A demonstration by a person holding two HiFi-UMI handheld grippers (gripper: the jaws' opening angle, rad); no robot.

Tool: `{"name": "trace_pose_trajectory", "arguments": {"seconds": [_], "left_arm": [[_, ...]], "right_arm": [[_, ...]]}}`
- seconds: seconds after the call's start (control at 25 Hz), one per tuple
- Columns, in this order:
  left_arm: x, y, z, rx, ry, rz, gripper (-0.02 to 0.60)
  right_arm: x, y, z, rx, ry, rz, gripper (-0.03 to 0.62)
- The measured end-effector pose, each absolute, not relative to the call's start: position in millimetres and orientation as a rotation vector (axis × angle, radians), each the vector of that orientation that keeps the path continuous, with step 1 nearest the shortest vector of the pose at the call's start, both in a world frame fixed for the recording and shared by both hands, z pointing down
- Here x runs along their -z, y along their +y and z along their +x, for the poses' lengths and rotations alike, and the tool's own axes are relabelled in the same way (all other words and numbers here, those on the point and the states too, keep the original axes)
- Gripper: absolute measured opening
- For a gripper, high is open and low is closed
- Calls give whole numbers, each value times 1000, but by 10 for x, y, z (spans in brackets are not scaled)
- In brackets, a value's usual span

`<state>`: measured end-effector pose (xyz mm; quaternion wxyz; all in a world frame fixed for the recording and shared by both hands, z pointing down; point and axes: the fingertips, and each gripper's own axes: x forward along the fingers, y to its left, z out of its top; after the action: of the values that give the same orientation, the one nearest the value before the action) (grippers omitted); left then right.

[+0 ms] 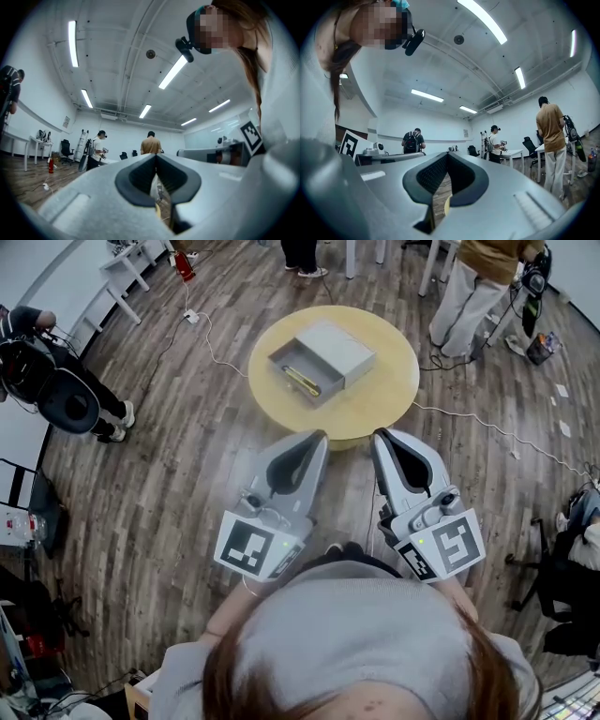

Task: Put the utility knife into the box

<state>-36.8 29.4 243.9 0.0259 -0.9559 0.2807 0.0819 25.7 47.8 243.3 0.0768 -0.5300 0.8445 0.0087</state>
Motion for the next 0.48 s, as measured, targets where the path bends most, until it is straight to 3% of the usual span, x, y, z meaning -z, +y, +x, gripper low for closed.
{"name": "trace_pose_trajectory", "arguments": {"seconds": [0.48], "left_arm": [[-2356,382,-292,-273,888,-2946,2]], "right_arm": [[-2428,508,265,-3,2572,-1542,3]]}}
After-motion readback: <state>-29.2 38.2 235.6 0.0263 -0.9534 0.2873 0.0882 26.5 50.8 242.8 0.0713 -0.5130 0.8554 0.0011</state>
